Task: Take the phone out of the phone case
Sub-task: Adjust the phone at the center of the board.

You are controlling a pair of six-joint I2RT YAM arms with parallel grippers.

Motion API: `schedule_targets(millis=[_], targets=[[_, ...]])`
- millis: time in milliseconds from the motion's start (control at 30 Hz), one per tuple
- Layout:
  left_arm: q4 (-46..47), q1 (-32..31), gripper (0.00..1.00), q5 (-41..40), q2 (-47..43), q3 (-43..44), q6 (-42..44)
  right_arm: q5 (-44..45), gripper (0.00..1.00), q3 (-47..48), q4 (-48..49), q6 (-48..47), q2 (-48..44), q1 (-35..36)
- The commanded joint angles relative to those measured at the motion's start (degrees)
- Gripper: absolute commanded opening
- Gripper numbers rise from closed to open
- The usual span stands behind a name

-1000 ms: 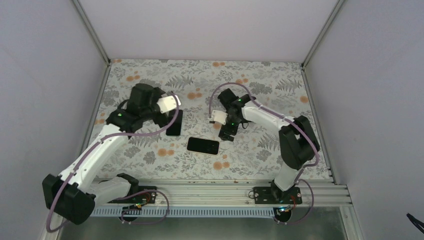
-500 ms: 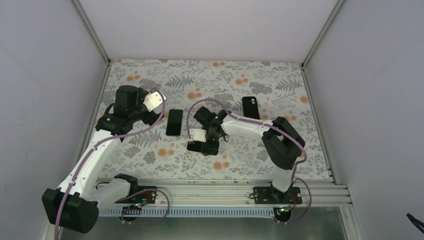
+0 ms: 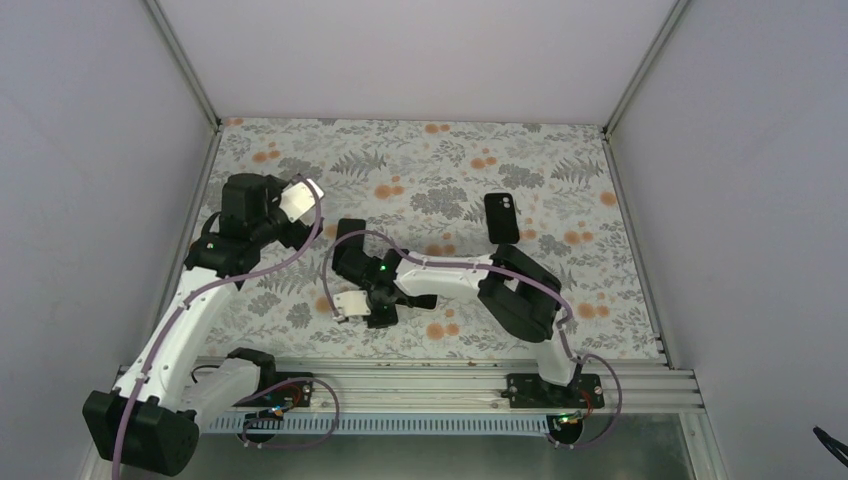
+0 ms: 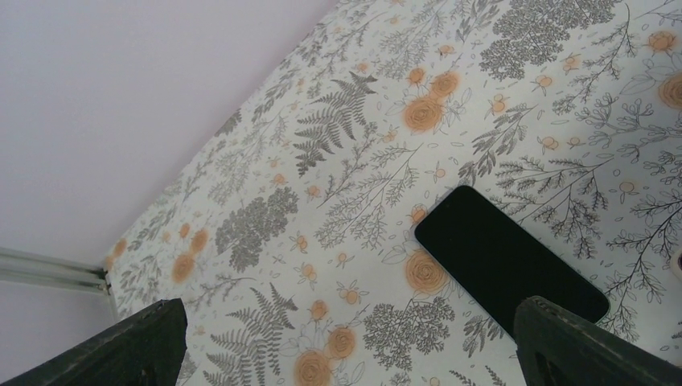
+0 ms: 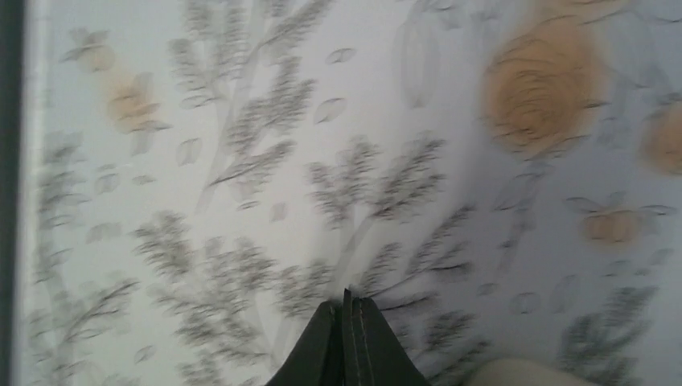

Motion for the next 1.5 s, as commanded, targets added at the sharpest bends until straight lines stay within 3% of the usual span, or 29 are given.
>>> schedule_targets(millis=[0, 200, 433, 833, 1167, 1433, 1467], targets=[[0.7, 1.0, 1.00, 0.0, -2.9, -1.3, -1.1, 5.0, 0.04, 4.0, 1.4, 0.9, 3.9, -0.6], [0.3, 1.5, 1.00, -0.5, -5.1, -3.0, -1.1, 5.9, 0.04, 4.2, -1.6, 1.5, 3.7, -5.3], [1.2, 2.0, 1.00, 0.5, -5.2, -3.2, -1.7, 7.5, 0.04, -2.3, -1.0, 0.3, -3.2, -14.7], [0.9, 2.2, 1.00, 2.2, -3.1, -1.7, -2.0, 7.1, 0.04, -8.7, -1.5, 2.2, -5.0, -26.5], [1.2, 2.3, 1.00, 4.1, -2.3, -2.1, -1.9, 6.9, 0.04, -19.8, -4.2, 1.4, -16.4, -32.5], [0.9, 2.3, 1.00, 4.7, -2.9, -2.4, -1.9, 6.1, 0.04, -26.9, -6.0, 1.1, -26.3, -32.9], [0.9, 2.3, 1.00, 4.7, -2.8, -2.4, -1.9, 6.4, 0.14, -27.2, -5.9, 0.9, -27.9, -33.0]])
